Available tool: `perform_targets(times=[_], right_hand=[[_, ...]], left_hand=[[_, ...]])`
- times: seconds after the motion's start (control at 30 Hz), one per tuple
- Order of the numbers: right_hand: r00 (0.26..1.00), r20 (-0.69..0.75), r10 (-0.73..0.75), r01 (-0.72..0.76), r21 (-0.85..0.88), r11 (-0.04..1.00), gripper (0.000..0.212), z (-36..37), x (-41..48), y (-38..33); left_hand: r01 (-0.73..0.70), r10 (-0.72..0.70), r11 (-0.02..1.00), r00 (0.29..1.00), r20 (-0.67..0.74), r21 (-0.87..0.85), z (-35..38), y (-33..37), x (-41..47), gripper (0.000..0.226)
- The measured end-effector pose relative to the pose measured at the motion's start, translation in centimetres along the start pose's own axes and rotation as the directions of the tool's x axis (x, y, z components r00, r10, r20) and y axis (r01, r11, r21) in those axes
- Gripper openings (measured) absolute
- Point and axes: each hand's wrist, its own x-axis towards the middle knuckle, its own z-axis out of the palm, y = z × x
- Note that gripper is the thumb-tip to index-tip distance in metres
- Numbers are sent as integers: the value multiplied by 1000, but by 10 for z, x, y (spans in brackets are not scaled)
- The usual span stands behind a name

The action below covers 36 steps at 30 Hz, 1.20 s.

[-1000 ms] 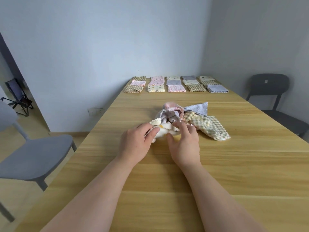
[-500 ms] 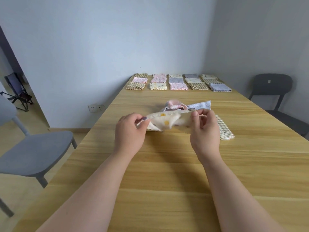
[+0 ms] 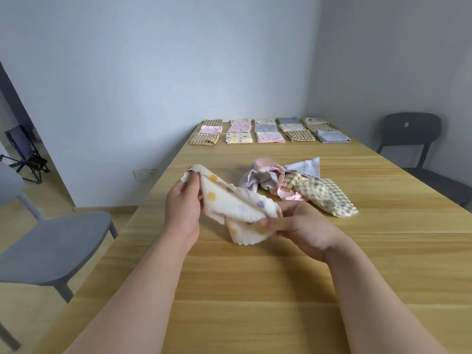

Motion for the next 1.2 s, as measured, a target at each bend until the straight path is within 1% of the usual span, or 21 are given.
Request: perform_targets(times=[0.1,0.17,0.23,0.33,0.4,0.47,0.5,0.53,0.57,0.6,0.63,0.67,0.7,0.73,0.8,0.87,0.93,1.0,1.03,1.13,1.2], right_hand=[[996,-40,-79,88,320,943,34,-4,-2,-7],[994,-34,-108,112,449,887,38,-5,-5,-11],[994,-29,-104,105,518,849,39,-1,-8,-16],[996,-35,-79,85,576,813,33,2,-12,-23],[998,-21,-53,56,576,815,36,2,-16,-25],[1000,-14,18,-5,610,793,43,-1,-19,-24],[998,16,55,-52,640,767,44,-3,-20,-23],[994,29,101,-96,641,761,44,-5,-20,-25],[989,4,150,-124,577,807,46,-8,-18,-24],[981,-60,182,-141,420,896,48,-10,-15,-22],[967,-151,205,-173,200,964,45,-13,-11,-21],[939,-285,194,-211,-30,977,34,-14,-10,-20],[914,-370,168,-233,-139,962,23,-16,-8,-16],[894,-419,161,-238,-138,961,16,-15,-7,-14],[867,-478,136,-211,-105,972,12,-13,-7,-10],[840,-539,53,-175,-178,968,10,-14,-6,-8],[810,-585,-39,-153,-277,949,29,-15,-3,-6],[798,-597,-89,-135,-321,937,42,-15,-1,-4],[788,-606,-104,-125,-323,938,40,-16,0,-2],[754,-645,-128,-114,-320,940,16,-21,0,-1],[754,-645,-129,-112,-319,941,24,-22,0,-1]], left_hand=[[44,-36,993,997,74,-110,1,5,-3,27],[73,-58,991,990,125,-116,2,4,-5,27],[124,-105,986,982,159,-110,4,4,-7,28],[302,-269,944,938,219,-133,4,9,-9,41],[376,-346,925,891,293,-53,0,16,-14,51],[449,-412,894,815,408,5,0,24,-21,52],[470,-444,882,793,417,45,3,29,-25,50],[469,-469,878,799,376,98,4,29,-23,47],[445,-477,879,825,302,173,5,28,-19,43],[424,-473,872,857,202,243,4,26,-14,40],[413,-469,856,874,129,312,2,20,-10,36],[397,-456,837,886,79,376,0,12,-5,31],[355,-420,827,906,59,435,-4,4,0,24],[297,-371,818,927,56,493,-10,-5,3,23],[199,-268,804,962,43,560,-18,-18,10,27],[114,-167,818,985,43,563,-21,-20,13,27],[58,-94,820,995,33,569,-23,-20,15,18],[44,-67,850,997,26,525,-26,-22,18,18],[38,-57,865,998,22,500,-26,-22,18,17],[10,-27,887,999,31,461,-26,-21,19,6],[-19,6,895,1000,30,446,-26,-18,17,8]])
